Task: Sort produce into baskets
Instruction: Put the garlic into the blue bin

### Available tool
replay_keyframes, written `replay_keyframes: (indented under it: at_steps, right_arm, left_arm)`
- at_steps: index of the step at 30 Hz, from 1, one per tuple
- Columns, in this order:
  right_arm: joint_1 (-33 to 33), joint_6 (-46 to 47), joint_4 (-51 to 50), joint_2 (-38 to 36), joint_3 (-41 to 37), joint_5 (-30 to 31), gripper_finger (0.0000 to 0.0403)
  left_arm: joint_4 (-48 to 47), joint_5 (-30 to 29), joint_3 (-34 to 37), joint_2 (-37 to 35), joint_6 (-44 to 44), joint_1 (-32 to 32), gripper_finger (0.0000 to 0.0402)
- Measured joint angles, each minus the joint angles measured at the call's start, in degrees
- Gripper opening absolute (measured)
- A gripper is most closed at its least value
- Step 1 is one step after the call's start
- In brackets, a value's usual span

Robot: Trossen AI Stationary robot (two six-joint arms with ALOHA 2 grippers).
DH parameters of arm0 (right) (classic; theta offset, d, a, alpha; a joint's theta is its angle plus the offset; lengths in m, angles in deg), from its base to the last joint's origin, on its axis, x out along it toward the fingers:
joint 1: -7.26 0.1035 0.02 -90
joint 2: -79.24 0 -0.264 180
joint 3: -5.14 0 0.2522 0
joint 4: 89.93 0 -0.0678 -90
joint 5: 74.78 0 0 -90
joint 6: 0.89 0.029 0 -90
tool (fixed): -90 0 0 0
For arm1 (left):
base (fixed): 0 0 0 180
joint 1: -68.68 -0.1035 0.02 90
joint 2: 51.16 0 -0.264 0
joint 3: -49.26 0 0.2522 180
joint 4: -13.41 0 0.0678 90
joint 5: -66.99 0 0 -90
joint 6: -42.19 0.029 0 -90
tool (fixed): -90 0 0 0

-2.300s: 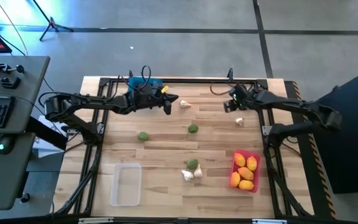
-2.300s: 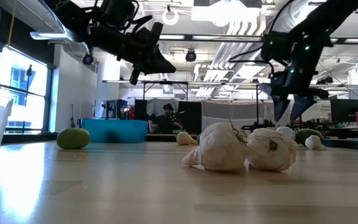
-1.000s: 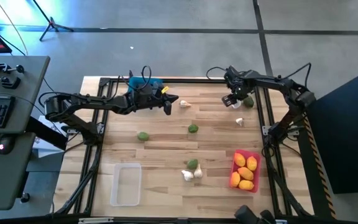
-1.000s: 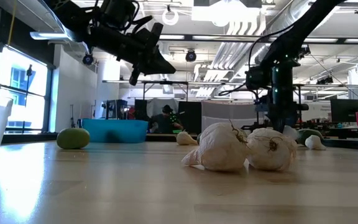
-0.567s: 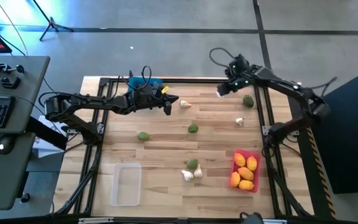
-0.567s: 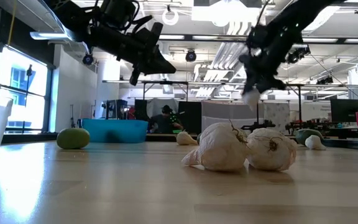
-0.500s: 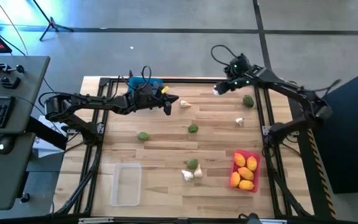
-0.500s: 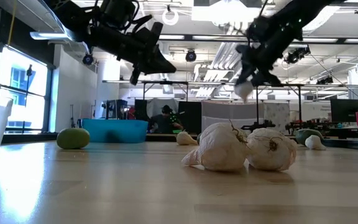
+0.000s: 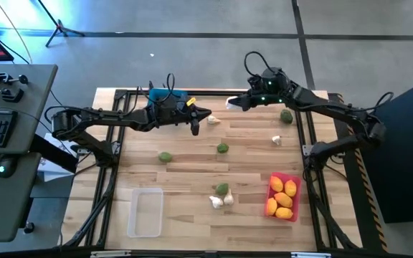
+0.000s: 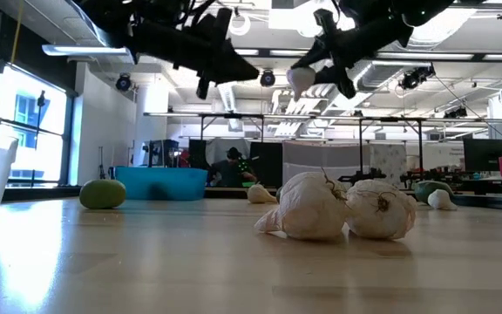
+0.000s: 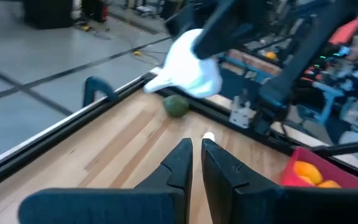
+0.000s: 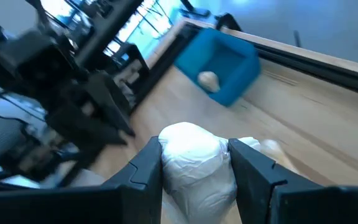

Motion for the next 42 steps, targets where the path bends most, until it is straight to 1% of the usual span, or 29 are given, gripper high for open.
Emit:
replay_keyframes:
  at_steps: [3, 7, 11, 13, 19, 25, 32, 37, 40, 42]
  right_arm:
    - [0.9, 2.4, 3.2, 0.0, 0.0, -0.9, 0.0124]
    - [1.1, 5.2, 7.8, 0.0, 0.0, -4.5, 0.0124]
    - [1.1, 7.0, 10.3, 0.0, 0.0, -8.6, 0.0124]
    - [1.1, 7.6, 10.8, 0.0, 0.0, -10.9, 0.0124]
    - [1.2, 12.6, 16.1, 0.0, 0.0, -18.2, 0.0124]
    - [1.3, 17.4, 23.4, 0.0, 0.0, -22.9, 0.0124]
    - [1.3, 20.3, 26.1, 0.0, 0.0, -24.6, 0.0124]
    - [2.2, 20.7, 26.1, 0.0, 0.0, -24.9, 0.0124]
    - [3.3, 20.8, 26.1, 0.0, 0.0, -24.9, 0.0124]
    - [4.0, 21.0, 26.1, 0.0, 0.0, -24.9, 0.0124]
  left_arm:
    - [-0.9, 1.4, -2.2, 0.0, 0.0, 0.3, 0.003]
    - [-2.9, 2.0, -5.3, 0.0, 0.3, 0.3, 0.0049]
    - [-3.4, 3.5, -8.8, 0.0, 4.7, 0.8, 0.0077]
    - [-5.4, 3.6, -10.5, 0.0, 6.5, 1.0, 0.0092]
    - [-10.9, 2.7, -14.2, 0.0, 10.6, 0.8, 0.0132]
    - [-11.4, 0.2, -15.8, 0.0, 13.9, 0.9, 0.016]
    - [-11.2, 0.0, -15.8, 0.0, 16.7, 1.4, 0.0172]
    - [-11.0, 0.0, -15.8, 0.0, 22.1, 3.3, 0.0172]
    - [-11.0, -0.2, -15.8, 0.0, 21.1, 4.1, 0.0172]
    - [-11.0, -1.5, -15.8, 0.0, 19.6, 4.5, 0.0172]
